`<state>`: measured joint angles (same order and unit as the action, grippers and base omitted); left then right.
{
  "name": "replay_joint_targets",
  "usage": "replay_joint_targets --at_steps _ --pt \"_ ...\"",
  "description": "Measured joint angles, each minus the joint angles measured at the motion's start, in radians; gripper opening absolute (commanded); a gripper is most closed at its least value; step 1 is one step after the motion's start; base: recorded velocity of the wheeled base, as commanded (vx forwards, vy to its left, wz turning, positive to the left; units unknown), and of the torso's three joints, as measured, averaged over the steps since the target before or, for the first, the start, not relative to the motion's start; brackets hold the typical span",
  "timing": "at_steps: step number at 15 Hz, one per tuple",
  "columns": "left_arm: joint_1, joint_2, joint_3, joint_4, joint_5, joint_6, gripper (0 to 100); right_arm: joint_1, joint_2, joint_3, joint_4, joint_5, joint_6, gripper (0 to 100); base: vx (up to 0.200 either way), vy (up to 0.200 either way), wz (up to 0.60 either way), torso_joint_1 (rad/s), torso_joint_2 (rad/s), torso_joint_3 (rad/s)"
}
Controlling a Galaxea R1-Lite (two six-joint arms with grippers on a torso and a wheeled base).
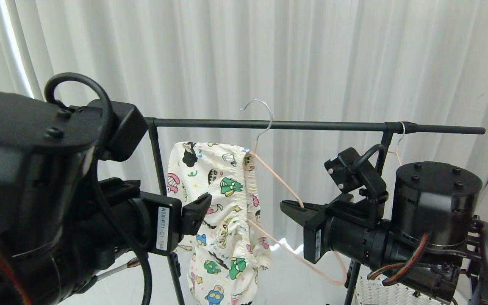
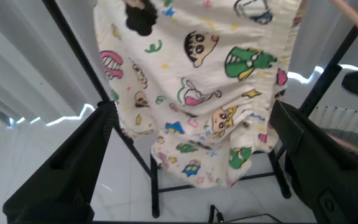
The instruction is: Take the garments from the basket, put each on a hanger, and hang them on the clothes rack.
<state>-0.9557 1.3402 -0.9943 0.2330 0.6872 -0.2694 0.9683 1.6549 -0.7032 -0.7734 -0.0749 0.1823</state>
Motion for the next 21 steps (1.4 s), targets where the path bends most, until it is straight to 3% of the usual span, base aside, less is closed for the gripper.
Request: replay_joint_targets --at_steps 4,6,8,9,13,14,19,21 --pt "0.024 -0.086 0.070 0.000 -0.027 0.004 100 -0.024 -0.038 0.032 0.000 0.017 -0.071 0 0.000 0.000 0.00 0.000 0.00 0.000" --pt "0.076 -0.113 0.080 -0.001 -0.078 0.036 100 -0.028 -0.080 0.076 0.000 0.059 -0.087 0 0.000 0.000 0.00 0.000 0.00 0.000" --pt "0.123 -0.145 0.087 -0.001 -0.211 0.098 100 -0.030 -0.136 0.137 0.001 0.096 -0.103 0 0.000 0.000 0.00 0.000 0.00 0.000" --pt "0.149 -0.166 0.099 0.000 -0.313 0.151 100 -0.030 -0.167 0.171 0.003 0.106 -0.110 0 0.000 0.000 0.00 0.000 0.00 0.000" --pt "0.376 -0.248 0.165 -0.005 -0.701 0.487 100 -0.026 -0.300 0.285 0.063 0.174 -0.127 0 0.000 0.000 0.00 0.000 0.00 0.000" --pt "0.420 -0.260 0.176 -0.025 -0.779 0.542 100 -0.024 -0.329 0.300 0.086 0.196 -0.143 0 0.000 0.000 0.00 0.000 0.00 0.000" --pt "0.460 -0.281 0.247 -0.069 -1.037 0.713 100 -0.016 -0.387 0.331 0.107 0.278 -0.241 0 0.000 0.000 0.00 0.000 0.00 0.000" --pt "0.460 -0.282 0.267 -0.069 -1.078 0.737 100 0.006 -0.392 0.333 0.107 0.281 -0.244 0 0.000 0.000 0.00 0.000 0.00 0.000"
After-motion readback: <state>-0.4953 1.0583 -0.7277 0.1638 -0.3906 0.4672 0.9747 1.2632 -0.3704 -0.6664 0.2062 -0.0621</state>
